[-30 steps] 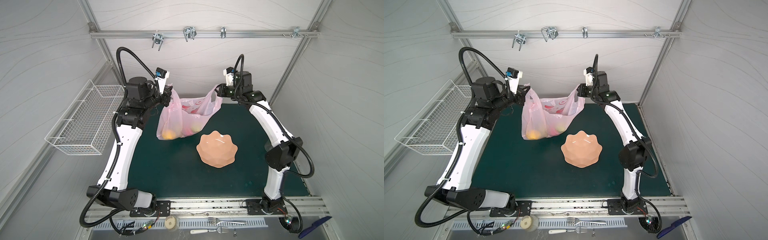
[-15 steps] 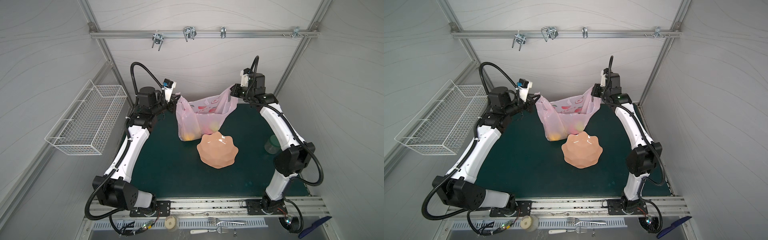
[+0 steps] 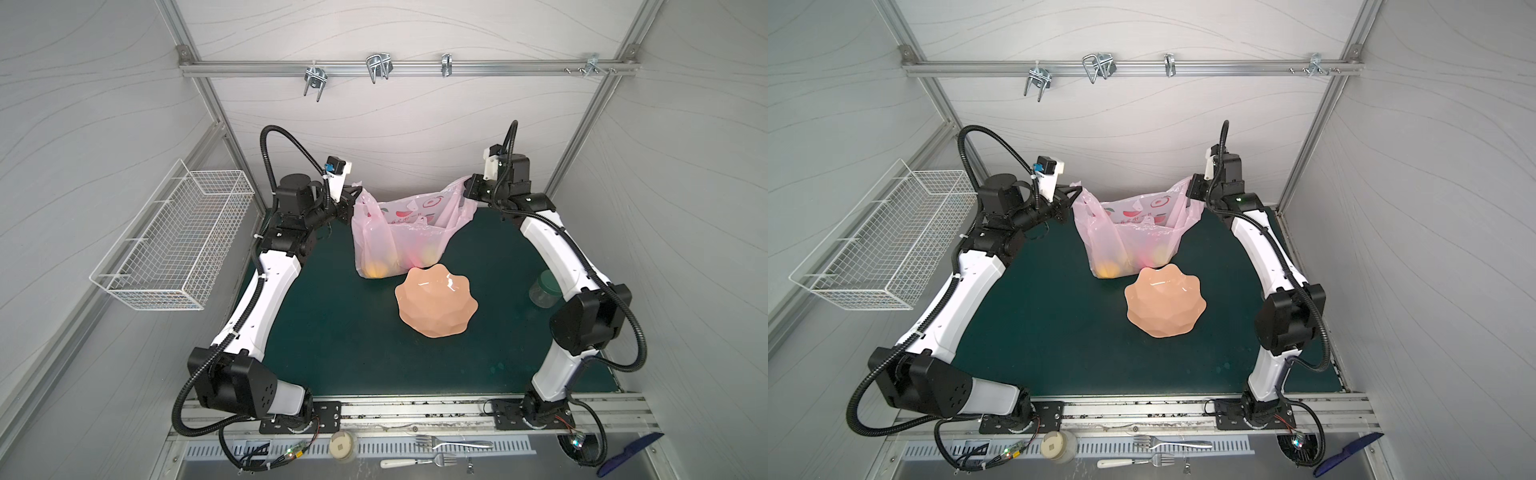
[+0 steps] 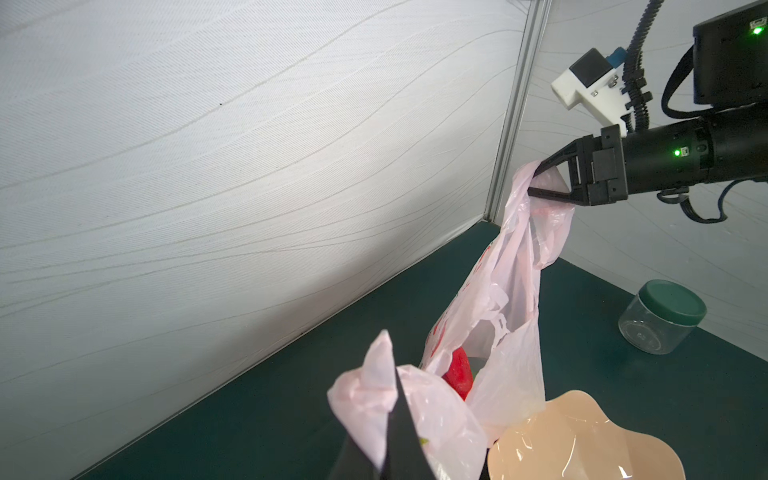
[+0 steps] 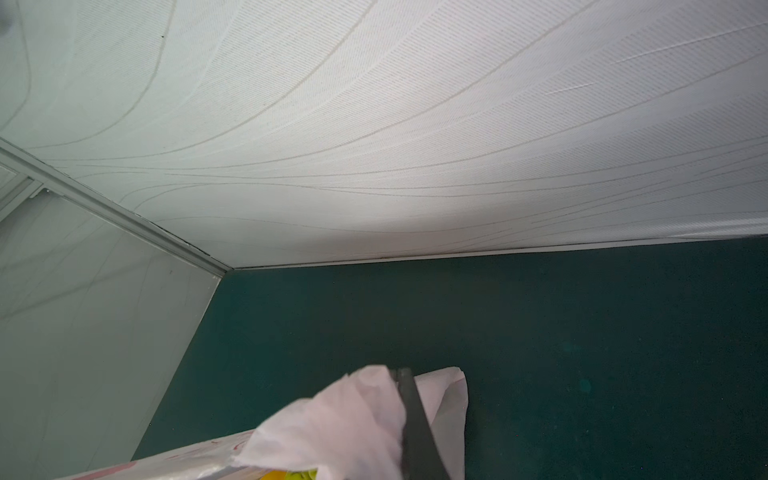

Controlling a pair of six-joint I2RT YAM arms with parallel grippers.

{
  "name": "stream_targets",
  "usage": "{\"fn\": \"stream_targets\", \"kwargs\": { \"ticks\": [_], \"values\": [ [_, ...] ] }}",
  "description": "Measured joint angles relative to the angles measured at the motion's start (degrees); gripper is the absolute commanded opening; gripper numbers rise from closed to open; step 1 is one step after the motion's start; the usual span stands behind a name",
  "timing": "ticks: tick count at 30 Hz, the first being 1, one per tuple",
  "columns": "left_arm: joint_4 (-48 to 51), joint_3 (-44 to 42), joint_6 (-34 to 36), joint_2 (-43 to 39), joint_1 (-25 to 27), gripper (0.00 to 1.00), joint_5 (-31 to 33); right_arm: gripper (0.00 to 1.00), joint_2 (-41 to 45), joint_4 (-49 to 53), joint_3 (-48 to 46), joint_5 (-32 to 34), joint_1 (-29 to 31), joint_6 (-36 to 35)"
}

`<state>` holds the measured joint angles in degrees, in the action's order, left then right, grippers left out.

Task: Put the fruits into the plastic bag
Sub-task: 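Lower the bag upright onto the table with both grippers and release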

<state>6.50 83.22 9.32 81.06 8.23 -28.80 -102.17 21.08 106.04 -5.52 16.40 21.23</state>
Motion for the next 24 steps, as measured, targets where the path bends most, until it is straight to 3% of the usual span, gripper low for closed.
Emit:
{"fn": "stream_targets", "kwargs": {
  "ticks": [10,11,12,14,16,22,24],
  "values": [
    [-2.62,-5.25,-1.90,-0.66,-0.04,0.00,-0.02,0.00,0.02,-1.81,-2.97,-4.26,-0.04,0.90],
    [-2.67,-5.97,-2.10,-0.94,-0.04,0.05,0.35,0.00,0.02,-1.90,-3.85,-4.68,-0.04,1.20],
    [-2.89,-6.67,-2.23,-1.22,-0.04,0.17,0.90,0.01,0.02,-1.97,-4.79,-5.14,-0.04,1.33],
    [-3.48,-7.72,-2.95,-1.95,-0.04,0.43,2.03,0.19,0.02,-1.97,-6.08,-6.10,-0.04,1.60],
    [-3.87,-8.26,-4.48,-3.10,-0.04,0.60,3.19,0.37,0.04,-2.03,-6.60,-6.99,-0.17,1.77],
    [-4.50,-8.00,-9.05,-8.63,-0.04,0.79,6.29,0.88,4.68,-1.81,-8.35,-9.75,-3.39,0.46],
    [-4.39,-7.76,-10.34,-11.04,-0.04,0.84,7.61,0.99,8.11,-1.68,-10.05,-10.60,-5.79,-0.04]
  ]
}}
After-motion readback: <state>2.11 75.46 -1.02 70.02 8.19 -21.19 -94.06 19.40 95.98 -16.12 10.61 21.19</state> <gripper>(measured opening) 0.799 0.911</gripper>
